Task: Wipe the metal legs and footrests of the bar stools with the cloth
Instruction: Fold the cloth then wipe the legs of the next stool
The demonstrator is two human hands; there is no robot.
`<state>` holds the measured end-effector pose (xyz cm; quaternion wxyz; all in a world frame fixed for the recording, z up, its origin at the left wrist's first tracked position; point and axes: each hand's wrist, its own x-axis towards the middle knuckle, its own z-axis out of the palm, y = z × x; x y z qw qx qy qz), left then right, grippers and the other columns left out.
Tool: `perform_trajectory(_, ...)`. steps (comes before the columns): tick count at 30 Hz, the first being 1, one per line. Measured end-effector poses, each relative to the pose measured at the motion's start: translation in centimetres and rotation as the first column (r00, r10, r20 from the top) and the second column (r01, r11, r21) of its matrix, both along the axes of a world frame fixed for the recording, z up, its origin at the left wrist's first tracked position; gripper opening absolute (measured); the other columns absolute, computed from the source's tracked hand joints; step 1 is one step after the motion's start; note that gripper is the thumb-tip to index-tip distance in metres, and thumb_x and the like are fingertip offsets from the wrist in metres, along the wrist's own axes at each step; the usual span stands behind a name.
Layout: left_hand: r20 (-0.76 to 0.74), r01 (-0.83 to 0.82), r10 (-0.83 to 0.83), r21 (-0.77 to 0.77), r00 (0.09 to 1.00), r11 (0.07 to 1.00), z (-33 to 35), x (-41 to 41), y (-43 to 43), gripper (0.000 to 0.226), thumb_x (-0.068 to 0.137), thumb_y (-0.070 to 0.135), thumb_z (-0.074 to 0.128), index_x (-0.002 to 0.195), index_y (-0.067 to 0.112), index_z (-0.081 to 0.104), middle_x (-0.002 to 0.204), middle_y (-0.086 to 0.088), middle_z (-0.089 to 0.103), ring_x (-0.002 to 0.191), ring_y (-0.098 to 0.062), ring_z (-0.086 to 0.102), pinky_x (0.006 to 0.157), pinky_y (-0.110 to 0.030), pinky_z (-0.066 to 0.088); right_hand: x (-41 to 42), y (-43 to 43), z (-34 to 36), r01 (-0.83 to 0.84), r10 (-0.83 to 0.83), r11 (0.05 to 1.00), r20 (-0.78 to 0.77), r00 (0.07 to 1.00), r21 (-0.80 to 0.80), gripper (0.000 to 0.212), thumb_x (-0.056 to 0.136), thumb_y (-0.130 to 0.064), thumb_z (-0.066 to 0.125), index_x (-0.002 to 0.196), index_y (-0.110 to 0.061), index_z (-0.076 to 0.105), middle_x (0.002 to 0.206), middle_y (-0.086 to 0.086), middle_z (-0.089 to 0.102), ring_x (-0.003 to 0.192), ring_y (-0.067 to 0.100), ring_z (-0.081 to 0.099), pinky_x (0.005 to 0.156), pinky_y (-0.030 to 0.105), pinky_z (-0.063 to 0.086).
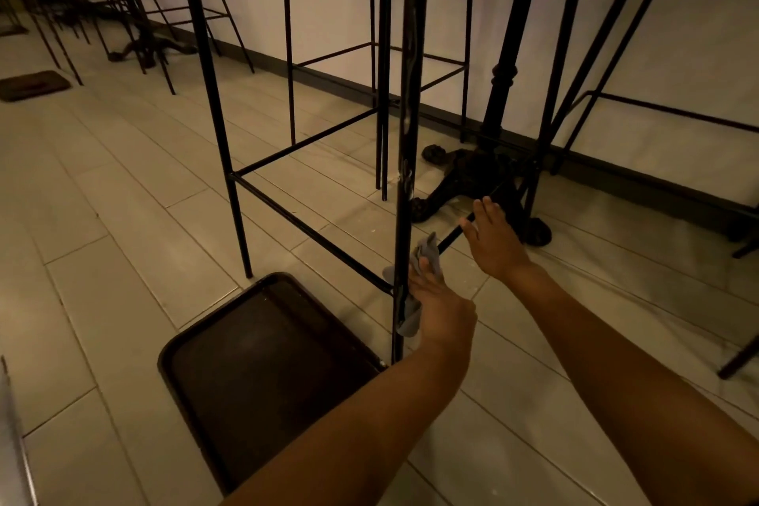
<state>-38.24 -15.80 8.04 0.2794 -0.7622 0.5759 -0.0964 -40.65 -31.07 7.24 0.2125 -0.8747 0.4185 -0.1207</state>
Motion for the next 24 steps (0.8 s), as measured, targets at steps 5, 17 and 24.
perform_trajectory(5,0.032,0.074,-0.074,-0.002,0.997,0.997,-0.2,-0.1,0.4,0.051,0.096,0.003,0.039,0.135,-0.021,0.017,0.137,-0.049,0.012,0.123,-0.064,0.025,0.103,-0.057,0.032,-0.5,1.3,-0.1,-0.002,0.002,1.000,0.013,1.000,-0.005,0.055,0.100,-0.034,0.025,0.147,-0.009,0.008,0.157,0.006,0.000,0.144,0.019,-0.002,0.116,0.034,0.005)
perform_trajectory(17,0.012,0.367,-0.369,-0.139,0.929,0.920,-1.8,2.7,1.8,0.042,0.100,0.003,0.029,0.136,-0.018,0.023,0.142,-0.044,0.015,0.131,-0.058,0.016,0.109,-0.058,0.016,-1.3,8.1,-0.1,-0.114,0.112,0.993,0.077,0.991,0.020,0.049,0.102,-0.021,0.022,0.146,-0.012,0.005,0.157,0.004,0.000,0.144,0.013,-0.002,0.112,0.020,0.000)
perform_trajectory(24,-0.052,0.381,-0.418,-0.324,0.907,0.866,-1.9,3.6,3.3,0.029,0.062,0.026,0.081,0.083,0.009,0.075,0.089,-0.011,0.073,0.084,-0.026,0.069,0.077,-0.032,0.056,-2.2,9.7,0.1,-0.189,0.194,0.981,0.167,0.967,-0.041,0.043,0.100,-0.017,0.031,0.141,-0.005,0.028,0.151,0.011,0.026,0.141,0.019,0.021,0.109,0.016,0.011)
